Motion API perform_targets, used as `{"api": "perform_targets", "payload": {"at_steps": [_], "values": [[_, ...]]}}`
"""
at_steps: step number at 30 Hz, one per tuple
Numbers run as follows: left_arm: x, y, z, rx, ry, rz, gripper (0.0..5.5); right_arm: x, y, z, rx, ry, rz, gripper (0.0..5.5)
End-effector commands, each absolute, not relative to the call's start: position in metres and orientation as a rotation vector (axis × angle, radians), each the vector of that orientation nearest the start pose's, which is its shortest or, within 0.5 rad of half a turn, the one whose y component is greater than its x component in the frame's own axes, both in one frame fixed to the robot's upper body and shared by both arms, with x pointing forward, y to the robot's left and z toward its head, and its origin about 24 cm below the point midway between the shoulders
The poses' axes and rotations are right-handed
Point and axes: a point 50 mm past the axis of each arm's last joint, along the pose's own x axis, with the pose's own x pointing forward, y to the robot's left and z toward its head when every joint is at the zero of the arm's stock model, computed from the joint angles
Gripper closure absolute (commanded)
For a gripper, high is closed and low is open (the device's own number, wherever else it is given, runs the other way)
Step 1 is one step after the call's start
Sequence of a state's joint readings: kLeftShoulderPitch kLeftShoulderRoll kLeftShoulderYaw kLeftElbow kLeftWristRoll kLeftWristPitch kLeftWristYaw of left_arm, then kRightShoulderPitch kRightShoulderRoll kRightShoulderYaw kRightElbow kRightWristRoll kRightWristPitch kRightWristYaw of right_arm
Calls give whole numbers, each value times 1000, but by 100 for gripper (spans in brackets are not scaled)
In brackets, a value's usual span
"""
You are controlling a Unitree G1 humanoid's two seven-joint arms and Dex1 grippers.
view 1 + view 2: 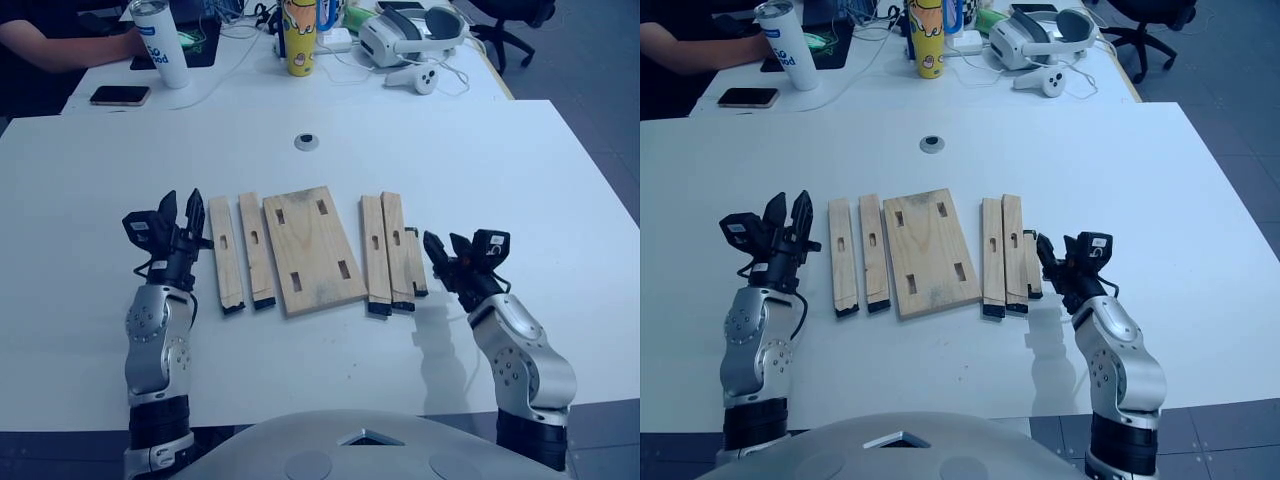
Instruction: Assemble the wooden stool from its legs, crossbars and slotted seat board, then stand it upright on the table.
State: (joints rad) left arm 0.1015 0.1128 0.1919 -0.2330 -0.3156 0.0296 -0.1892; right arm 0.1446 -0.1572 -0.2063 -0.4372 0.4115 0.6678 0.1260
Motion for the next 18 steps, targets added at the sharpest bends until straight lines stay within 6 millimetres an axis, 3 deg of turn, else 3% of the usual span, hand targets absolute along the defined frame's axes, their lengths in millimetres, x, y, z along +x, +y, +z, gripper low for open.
{"api": "perform_targets", "payload": {"at_steps": [1,8,18], "values": [[238,209,75,-172,-144,-9,349,225,-202,54,245,375,91,279],[247,206,76,-182,-158,-21,349,219,-200,40,284,506,176,279],[245,205,72,-205,-151,-28,349,206,-193,25,96,714,274,279]]}}
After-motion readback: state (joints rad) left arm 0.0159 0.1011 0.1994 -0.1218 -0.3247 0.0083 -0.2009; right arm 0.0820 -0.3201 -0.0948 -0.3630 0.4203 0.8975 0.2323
